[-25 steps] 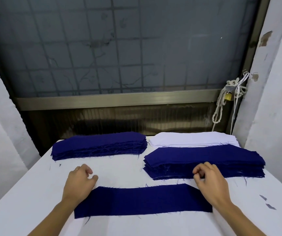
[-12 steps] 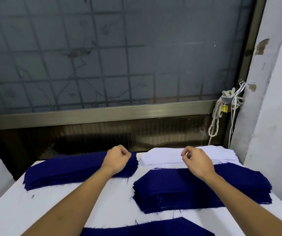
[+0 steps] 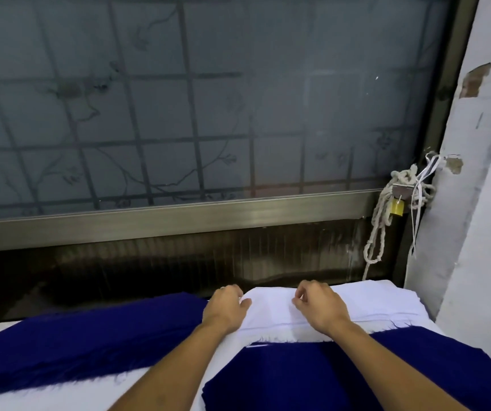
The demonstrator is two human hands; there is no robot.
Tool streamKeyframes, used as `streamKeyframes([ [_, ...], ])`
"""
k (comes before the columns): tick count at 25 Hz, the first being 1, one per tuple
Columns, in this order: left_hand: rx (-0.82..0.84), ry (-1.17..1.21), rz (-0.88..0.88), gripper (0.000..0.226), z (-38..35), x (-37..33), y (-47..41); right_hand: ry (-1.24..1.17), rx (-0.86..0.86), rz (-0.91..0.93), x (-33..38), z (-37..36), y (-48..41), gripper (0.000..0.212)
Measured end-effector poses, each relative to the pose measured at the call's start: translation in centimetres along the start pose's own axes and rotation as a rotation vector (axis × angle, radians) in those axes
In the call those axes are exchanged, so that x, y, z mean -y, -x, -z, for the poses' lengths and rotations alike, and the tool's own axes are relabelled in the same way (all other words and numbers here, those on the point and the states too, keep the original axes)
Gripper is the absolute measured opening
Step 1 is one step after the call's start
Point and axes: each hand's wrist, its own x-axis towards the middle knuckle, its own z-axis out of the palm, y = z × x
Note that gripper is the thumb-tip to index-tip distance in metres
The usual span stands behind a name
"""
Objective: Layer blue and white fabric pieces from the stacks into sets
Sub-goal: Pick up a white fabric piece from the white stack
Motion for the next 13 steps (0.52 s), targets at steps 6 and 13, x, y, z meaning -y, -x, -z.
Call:
streamKeyframes([
  [6, -0.151, -0.014, 0.046, 0.020, -1.7, -0.7, -1.7, 0.069, -0.005, 0.041, -0.5, -2.0, -1.4, 0.018],
  [13, -0.224, -0.351, -0.178, 0.027, -1.5, -0.4, -2.0, 0.101, -0.026, 0.051, -0.6, -2.2, -1.3, 0.021],
])
